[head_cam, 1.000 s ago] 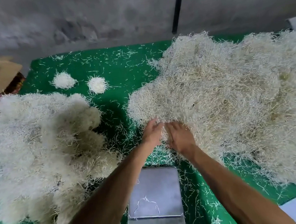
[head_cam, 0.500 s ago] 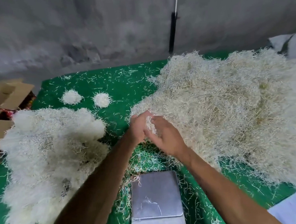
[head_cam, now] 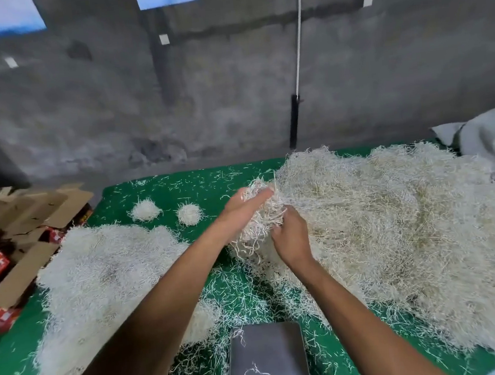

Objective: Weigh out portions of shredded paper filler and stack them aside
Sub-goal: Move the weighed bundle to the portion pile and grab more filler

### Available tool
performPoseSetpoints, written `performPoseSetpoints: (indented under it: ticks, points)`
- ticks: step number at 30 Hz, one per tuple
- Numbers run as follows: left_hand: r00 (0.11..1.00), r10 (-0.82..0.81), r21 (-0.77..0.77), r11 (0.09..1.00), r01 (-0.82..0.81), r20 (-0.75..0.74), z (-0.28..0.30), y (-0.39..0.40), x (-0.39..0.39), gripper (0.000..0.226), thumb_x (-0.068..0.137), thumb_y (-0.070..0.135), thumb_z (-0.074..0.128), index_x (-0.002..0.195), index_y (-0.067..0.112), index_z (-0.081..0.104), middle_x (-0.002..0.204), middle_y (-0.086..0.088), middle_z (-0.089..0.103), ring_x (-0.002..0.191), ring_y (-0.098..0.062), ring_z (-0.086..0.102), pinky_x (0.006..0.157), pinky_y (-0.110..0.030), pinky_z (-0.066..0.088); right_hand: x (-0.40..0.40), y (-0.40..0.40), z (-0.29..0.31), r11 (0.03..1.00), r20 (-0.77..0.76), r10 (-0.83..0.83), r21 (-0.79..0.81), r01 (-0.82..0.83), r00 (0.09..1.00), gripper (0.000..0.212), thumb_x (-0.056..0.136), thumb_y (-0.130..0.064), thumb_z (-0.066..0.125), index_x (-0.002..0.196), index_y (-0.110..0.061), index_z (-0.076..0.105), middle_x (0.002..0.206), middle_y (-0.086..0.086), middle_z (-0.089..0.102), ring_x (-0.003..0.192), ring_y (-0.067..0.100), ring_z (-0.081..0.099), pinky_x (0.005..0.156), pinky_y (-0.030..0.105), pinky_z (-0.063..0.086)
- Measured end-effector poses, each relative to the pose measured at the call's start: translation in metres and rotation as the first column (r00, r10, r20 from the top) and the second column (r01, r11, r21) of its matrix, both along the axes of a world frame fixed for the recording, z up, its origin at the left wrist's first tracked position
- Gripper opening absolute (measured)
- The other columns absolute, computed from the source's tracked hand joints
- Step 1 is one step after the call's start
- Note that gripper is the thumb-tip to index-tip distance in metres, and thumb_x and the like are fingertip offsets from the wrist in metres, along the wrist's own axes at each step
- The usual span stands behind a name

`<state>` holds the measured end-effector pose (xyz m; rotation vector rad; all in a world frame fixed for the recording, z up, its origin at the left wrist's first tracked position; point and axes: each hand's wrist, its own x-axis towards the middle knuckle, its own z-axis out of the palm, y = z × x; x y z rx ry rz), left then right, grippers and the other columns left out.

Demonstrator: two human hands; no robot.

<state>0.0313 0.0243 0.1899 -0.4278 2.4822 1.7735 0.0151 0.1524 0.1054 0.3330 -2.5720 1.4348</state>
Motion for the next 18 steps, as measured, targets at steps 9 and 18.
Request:
performPoseSetpoints:
  ticks: [9,18]
  points:
    - [0.982,0.181,-0.004,0.983,-0.181,-0.051,0.024,-0.013,-0.022,0.092,0.090,0.052,0.067,0.158,0.014,0.020,0.162,-0.010,0.027,0.145,-0.030,0.033,0.115,-0.048,0.031,0.007,0.015,0.018,0.984,-0.132,0.161,-0.051,-0.169,0.978,0.073,0.094,-0.055,0.067,0.151,-0.025,0.034,0.135,-0.008,0.043,0.081,0.002,0.057,0.079,0.036,0.056]
    - [0.941,-0.322,-0.534,0.779,0.327,0.106,0.051,-0.010,-0.027,0.085,0.057,0.081,0.080,0.132,0.057,0.050,0.123,0.027,0.062,0.105,0.005,0.062,0.106,-0.044,0.048,-0.040,0.015,0.021,0.979,-0.065,0.054,-0.191,-0.066,0.996,0.021,0.094,0.007,0.059,0.103,-0.011,0.065,0.084,-0.005,0.060,0.060,0.002,0.050,0.049,0.015,0.041]
